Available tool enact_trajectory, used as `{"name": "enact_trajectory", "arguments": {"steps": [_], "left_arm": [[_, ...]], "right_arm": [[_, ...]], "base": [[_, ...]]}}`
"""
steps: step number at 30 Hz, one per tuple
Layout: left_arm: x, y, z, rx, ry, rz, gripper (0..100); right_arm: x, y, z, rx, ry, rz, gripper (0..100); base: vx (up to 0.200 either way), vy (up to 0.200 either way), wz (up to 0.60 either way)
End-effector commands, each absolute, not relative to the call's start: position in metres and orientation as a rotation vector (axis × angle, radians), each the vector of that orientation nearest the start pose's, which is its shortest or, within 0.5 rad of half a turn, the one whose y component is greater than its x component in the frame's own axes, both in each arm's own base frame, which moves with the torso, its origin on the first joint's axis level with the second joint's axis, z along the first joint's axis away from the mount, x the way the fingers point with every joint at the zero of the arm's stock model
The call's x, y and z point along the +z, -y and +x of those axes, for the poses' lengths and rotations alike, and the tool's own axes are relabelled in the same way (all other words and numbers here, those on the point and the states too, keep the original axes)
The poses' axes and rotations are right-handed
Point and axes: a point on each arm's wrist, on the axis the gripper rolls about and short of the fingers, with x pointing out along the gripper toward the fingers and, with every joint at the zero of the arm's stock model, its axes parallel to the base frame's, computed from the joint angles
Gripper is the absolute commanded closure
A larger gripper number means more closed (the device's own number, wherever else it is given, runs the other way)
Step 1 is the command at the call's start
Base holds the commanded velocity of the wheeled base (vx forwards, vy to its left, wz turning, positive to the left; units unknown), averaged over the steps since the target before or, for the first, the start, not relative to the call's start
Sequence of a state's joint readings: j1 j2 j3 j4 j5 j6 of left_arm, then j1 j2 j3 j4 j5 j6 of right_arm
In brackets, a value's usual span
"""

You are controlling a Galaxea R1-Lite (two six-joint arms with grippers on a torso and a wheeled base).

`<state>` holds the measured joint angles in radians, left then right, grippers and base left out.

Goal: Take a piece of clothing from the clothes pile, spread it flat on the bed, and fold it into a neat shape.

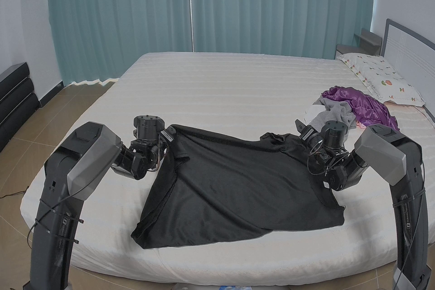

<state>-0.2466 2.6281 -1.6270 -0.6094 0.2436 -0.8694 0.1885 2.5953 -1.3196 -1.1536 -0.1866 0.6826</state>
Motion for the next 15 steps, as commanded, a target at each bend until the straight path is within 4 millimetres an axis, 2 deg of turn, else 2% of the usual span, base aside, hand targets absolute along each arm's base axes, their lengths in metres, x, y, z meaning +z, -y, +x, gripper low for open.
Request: {"name": "enact_trajectory", "arguments": {"steps": [1, 4, 5, 7, 8, 13, 15], "left_arm": [[0.06, 0.09, 0.497, 0.111, -0.291, -0.885, 0], [0.062, 0.087, 0.49, 0.081, -0.341, -0.882, 0], [0.059, 0.087, 0.485, 0.054, -0.415, -0.864, 0], [0.059, 0.087, 0.485, 0.054, -0.415, -0.864, 0], [0.049, 0.086, 0.481, 0.058, -0.509, -0.784, 0], [0.036, 0.087, 0.473, 0.047, -0.574, -0.7, 0], [0.024, 0.087, 0.465, 0.032, -0.623, -0.627, 0]], "right_arm": [[0.026, -0.093, 0.445, 0.035, -0.147, 0.703, 0], [0.025, -0.093, 0.44, 0.035, -0.157, 0.712, 0], [0.022, -0.093, 0.436, 0.032, -0.168, 0.713, 0], [0.022, -0.093, 0.436, 0.032, -0.168, 0.713, 0], [0.017, -0.092, 0.43, 0.03, -0.182, 0.709, 0], [0.016, -0.091, 0.425, 0.025, -0.2, 0.704, 0], [0.014, -0.091, 0.421, 0.035, -0.221, 0.702, 0]], "base": [[0.0, 0.0, 0.0], [0.0, 0.0, 0.0], [0.0, 0.0, 0.0], [0.0, 0.0, 0.0], [0.0, 0.0, 0.0], [0.0, 0.0, 0.0], [0.0, 0.0, 0.0]]}}
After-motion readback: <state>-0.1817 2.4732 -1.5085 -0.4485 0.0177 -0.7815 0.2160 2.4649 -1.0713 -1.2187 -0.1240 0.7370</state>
